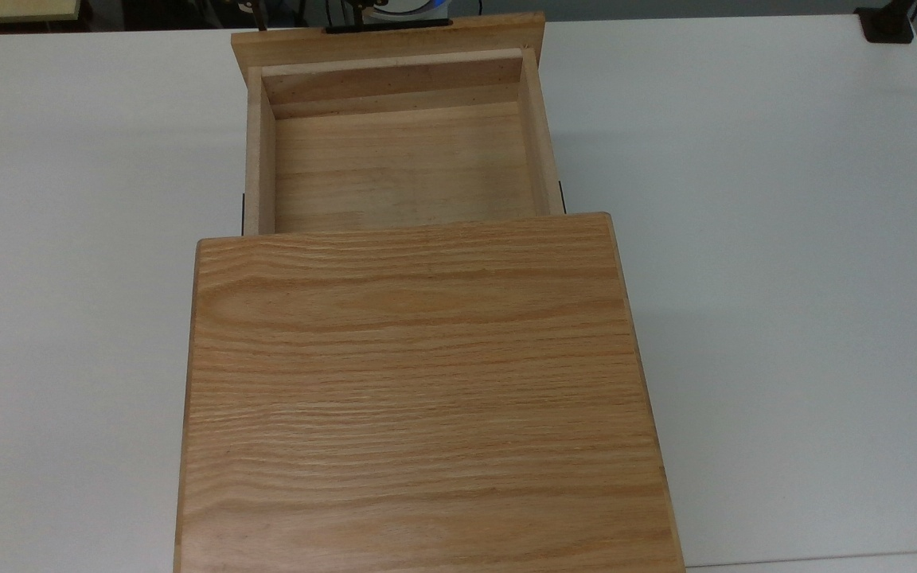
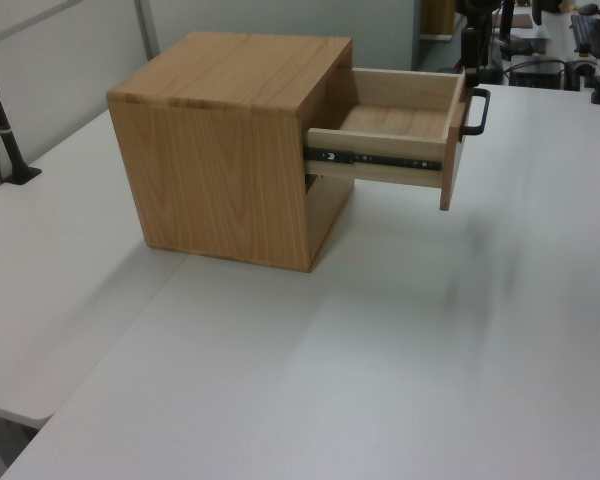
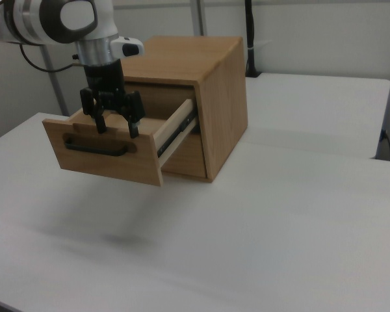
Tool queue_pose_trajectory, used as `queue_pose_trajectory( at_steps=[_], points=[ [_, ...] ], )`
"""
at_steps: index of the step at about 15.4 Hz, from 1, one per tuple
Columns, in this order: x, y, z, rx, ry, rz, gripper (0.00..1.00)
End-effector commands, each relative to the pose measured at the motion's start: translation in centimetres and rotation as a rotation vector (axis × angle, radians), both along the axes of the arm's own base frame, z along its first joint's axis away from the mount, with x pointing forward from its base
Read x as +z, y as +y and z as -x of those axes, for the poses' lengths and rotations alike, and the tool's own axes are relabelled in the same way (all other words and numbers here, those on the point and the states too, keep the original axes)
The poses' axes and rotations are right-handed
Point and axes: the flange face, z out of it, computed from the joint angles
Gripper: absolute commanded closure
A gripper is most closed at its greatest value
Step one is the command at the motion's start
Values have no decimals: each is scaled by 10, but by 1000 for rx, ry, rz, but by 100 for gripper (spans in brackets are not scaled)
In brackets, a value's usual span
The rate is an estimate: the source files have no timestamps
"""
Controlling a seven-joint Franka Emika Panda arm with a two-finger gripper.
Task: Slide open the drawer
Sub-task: 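Release the handle and lift the gripper away from the drawer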
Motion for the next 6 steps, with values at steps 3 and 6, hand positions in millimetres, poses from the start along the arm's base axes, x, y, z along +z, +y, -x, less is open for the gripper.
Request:
queue_pose_trajectory(
  at_steps=[3, 6],
  points=[
    [20, -11, 4, 1, -15, 0, 0],
    [28, -12, 9, 3, -24, 2, 0]
  ],
)
